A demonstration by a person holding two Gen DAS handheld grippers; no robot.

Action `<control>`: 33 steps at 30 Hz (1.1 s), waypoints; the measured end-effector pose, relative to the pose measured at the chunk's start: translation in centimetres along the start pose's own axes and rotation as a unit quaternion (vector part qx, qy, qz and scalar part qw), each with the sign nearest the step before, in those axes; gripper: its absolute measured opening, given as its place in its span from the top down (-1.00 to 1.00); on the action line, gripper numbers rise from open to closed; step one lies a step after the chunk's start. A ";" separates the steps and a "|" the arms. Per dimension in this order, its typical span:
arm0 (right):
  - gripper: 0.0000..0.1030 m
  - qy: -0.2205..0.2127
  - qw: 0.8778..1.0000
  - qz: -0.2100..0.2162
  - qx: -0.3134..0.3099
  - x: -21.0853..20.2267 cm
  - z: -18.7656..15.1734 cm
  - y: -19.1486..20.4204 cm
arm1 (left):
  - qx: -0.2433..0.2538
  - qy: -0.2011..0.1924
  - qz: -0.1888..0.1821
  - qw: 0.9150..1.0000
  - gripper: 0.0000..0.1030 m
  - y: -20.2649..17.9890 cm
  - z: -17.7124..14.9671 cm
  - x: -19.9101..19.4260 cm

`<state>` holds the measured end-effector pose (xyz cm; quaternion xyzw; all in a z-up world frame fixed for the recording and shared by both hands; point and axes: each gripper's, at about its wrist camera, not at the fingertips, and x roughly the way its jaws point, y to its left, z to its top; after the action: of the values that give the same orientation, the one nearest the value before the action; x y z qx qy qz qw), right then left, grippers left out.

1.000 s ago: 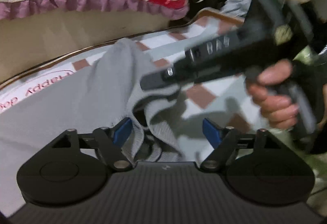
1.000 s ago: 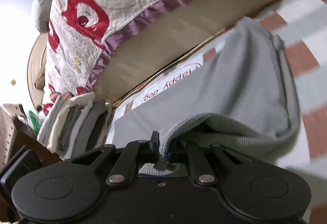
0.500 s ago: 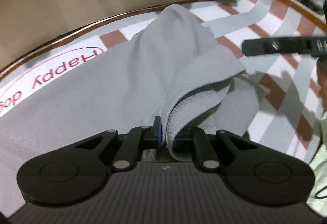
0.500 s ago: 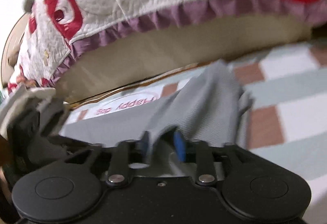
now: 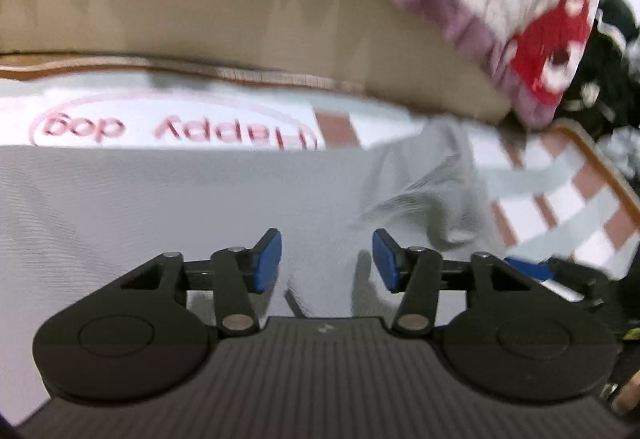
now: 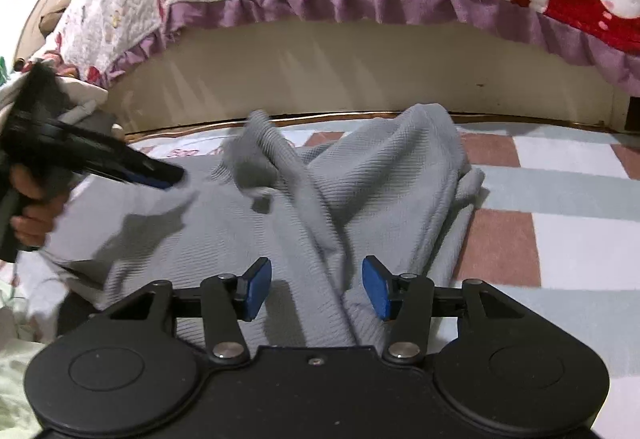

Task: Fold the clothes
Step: 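Open both grippers and release the folded hem onto the shirt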

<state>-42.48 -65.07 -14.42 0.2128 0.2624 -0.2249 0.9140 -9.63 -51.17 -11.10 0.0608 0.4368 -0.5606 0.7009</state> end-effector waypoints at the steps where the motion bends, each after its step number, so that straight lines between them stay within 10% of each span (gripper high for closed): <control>1: -0.10 0.000 1.000 0.000 0.001 0.3 0.0 -0.2 | -0.001 0.001 -0.010 1.000 -0.17 -0.1 -0.3 -0.6; 5: -0.08 0.031 0.996 0.068 0.049 1.5 -0.2 -2.1 | 0.019 0.057 -0.056 0.997 -0.49 -1.7 -2.0 -0.8; 6: 0.14 0.038 0.992 0.099 0.067 1.5 -0.2 -2.7 | 0.036 0.083 -0.056 0.994 -0.54 -2.4 -2.7 -0.2; 7: 0.82 0.044 0.987 0.129 0.084 1.5 -0.1 -3.3 | 0.061 0.109 -0.039 0.991 -0.54 -3.2 -3.4 0.6; 8: 0.87 0.050 0.981 0.159 0.101 1.5 -0.1 -3.8 | 0.083 0.127 -0.022 0.988 -0.54 -3.9 -4.1 1.3; 17: 0.88 0.147 0.959 0.156 0.185 -0.5 -1.9 -5.5 | 0.042 0.149 -0.026 0.988 0.28 -3.5 -5.9 1.2; 23: 0.88 0.155 0.965 0.122 0.172 -1.8 -2.4 -4.4 | 0.004 0.149 0.005 0.989 0.18 -3.1 -5.9 0.9; 28: 0.17 0.064 0.979 0.072 0.178 -4.6 -0.2 -5.6 | 0.065 0.085 0.091 0.990 -0.02 -5.6 -5.6 -1.2; 33: 0.16 0.030 0.975 0.057 0.214 -1.5 1.4 -8.8 | 0.109 0.020 0.101 0.989 -0.12 -8.2 -4.7 -1.7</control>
<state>-47.68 -72.47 -14.82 0.4246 0.2227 -0.2171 0.8503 -19.04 -50.21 -9.50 0.1920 0.3783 -0.5303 0.7341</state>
